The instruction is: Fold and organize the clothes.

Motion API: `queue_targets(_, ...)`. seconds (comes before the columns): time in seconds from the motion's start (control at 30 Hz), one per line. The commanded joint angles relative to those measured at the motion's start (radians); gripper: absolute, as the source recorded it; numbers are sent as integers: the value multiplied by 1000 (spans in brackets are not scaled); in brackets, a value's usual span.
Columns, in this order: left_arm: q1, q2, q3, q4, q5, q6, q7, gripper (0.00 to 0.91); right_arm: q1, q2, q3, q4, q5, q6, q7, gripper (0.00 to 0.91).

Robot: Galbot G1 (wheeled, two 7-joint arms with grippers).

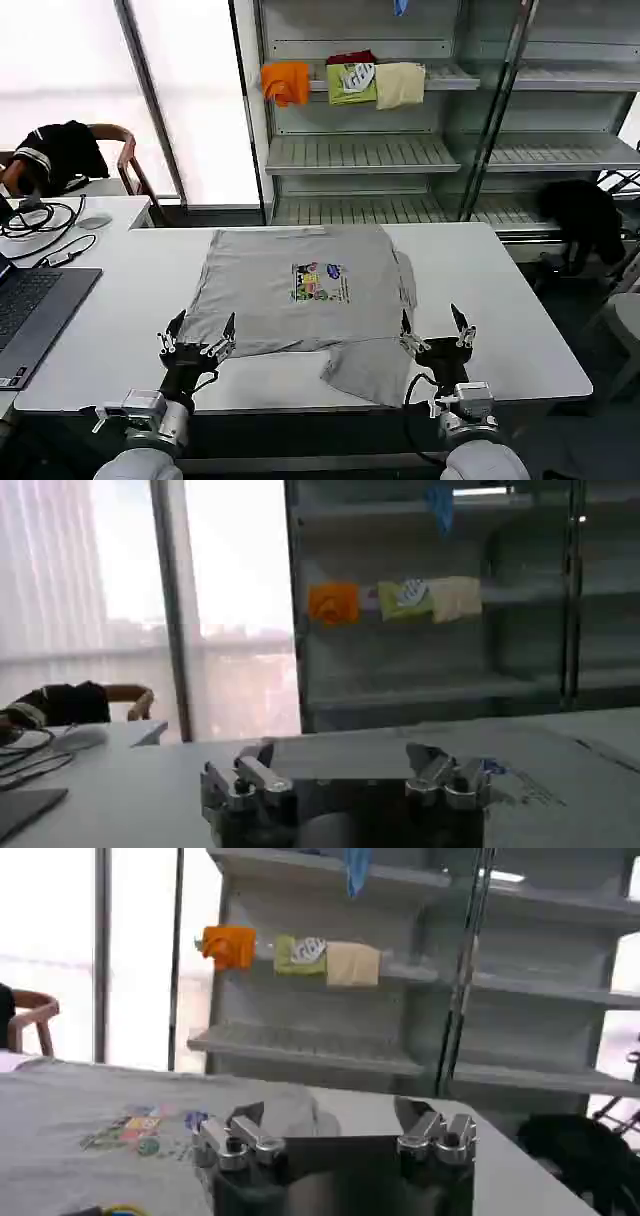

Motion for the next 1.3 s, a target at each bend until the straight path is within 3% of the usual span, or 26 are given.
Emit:
queue_targets(0.03, -37, 75, -54, 82, -117, 68, -3, 907, -32, -9, -47, 20, 56, -66, 62, 907)
queue_targets(0.67, -46, 167, -93, 188, -186, 135, 4, 907, -90, -7, -154, 23, 92, -99, 157, 907)
queue_targets(1.3, -69, 168, -77, 257, -205, 135, 10, 907, -101, 4, -162, -22, 90, -98, 163, 907)
